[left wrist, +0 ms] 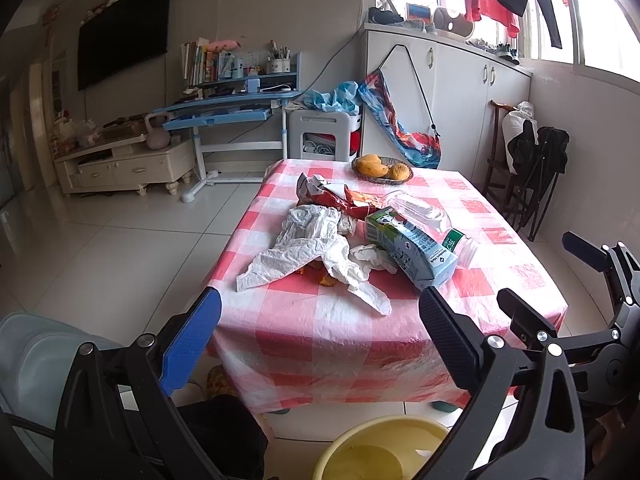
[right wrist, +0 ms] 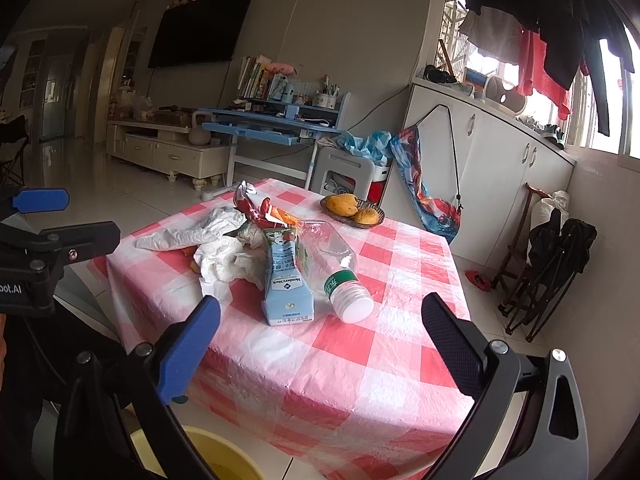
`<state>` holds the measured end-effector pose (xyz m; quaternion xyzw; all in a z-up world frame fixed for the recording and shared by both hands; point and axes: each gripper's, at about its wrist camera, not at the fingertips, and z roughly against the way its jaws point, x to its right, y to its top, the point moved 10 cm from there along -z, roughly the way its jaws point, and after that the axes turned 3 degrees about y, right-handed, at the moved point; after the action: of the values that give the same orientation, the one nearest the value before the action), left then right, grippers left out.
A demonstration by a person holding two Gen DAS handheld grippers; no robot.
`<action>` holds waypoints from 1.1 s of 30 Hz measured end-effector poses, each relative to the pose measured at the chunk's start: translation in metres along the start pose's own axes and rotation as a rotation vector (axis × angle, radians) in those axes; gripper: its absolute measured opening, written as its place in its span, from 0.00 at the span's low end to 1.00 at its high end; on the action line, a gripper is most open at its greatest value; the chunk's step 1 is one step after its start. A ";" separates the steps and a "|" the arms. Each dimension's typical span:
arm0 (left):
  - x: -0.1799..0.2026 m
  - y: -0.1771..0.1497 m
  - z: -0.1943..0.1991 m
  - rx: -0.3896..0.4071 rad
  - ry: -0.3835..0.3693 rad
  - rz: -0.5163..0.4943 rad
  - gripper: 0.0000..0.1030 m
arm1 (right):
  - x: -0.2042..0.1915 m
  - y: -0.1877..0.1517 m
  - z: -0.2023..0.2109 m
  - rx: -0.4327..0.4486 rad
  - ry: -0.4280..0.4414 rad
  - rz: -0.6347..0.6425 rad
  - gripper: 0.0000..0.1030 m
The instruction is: Collect trash
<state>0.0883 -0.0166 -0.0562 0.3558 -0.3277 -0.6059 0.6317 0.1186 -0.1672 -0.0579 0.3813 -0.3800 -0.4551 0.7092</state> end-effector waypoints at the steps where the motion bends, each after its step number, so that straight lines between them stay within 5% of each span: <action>1: 0.000 0.000 0.000 0.001 0.000 0.000 0.93 | 0.000 0.000 0.000 0.001 0.000 0.000 0.94; 19: -0.019 0.003 -0.017 -0.054 0.050 0.012 0.93 | 0.000 0.020 -0.005 0.015 0.059 -0.019 0.94; 33: -0.029 -0.003 -0.038 -0.133 0.105 0.019 0.93 | -0.002 0.026 -0.032 -0.057 0.167 -0.056 0.94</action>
<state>0.1168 0.0145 -0.0784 0.3411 -0.2564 -0.6009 0.6759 0.1557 -0.1519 -0.0488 0.4081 -0.2957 -0.4520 0.7360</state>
